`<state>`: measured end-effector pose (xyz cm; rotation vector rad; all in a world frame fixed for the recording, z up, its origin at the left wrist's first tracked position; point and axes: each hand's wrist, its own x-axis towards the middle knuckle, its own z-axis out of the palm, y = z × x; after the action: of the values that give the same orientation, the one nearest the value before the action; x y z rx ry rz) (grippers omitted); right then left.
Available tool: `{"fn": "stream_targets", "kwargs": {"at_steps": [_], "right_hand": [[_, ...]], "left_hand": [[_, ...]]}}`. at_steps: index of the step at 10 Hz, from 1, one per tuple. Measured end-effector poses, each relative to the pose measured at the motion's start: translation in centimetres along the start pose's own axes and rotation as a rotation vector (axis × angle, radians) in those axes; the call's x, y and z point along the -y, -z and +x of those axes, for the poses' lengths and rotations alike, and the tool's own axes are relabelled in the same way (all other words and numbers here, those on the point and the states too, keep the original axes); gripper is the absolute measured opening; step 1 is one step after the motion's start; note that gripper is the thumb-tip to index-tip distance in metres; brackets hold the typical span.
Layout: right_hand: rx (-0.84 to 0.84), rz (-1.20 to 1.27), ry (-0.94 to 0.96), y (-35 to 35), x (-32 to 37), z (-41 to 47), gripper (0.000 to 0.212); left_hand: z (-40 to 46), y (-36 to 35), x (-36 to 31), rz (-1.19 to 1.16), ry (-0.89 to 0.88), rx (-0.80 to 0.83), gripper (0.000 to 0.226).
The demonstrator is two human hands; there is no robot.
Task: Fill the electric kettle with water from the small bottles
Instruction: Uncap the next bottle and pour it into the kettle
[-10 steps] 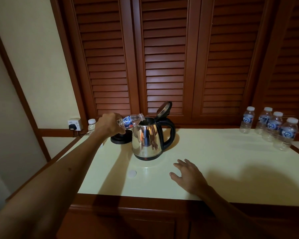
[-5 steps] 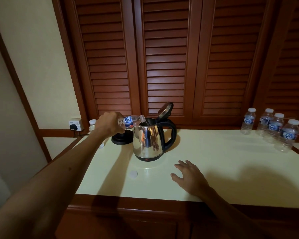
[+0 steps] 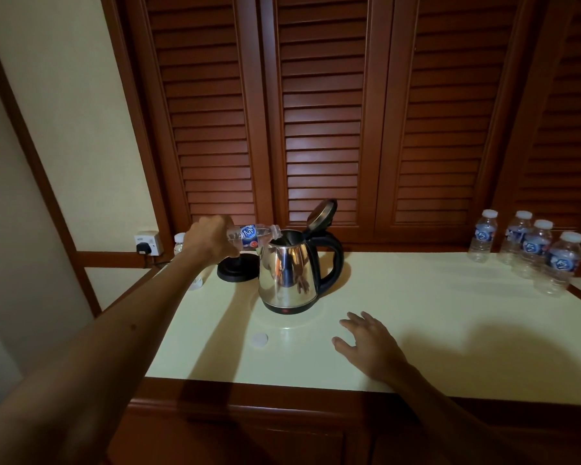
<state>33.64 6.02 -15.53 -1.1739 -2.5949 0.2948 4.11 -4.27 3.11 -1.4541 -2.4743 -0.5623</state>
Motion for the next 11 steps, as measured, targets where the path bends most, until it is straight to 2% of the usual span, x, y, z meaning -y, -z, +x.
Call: {"fn": "stream_targets", "kwargs": {"at_steps": [8, 11], "right_hand": [[0.009, 0.008, 0.000, 0.36, 0.15, -0.13, 0.061], [0.011, 0.005, -0.006, 0.35, 0.18, -0.10, 0.061]], "left_hand": [[0.32, 0.80, -0.37, 0.028, -0.067, -0.045, 0.053], [0.44, 1.03, -0.30, 0.181, -0.155, -0.079, 0.059]]}}
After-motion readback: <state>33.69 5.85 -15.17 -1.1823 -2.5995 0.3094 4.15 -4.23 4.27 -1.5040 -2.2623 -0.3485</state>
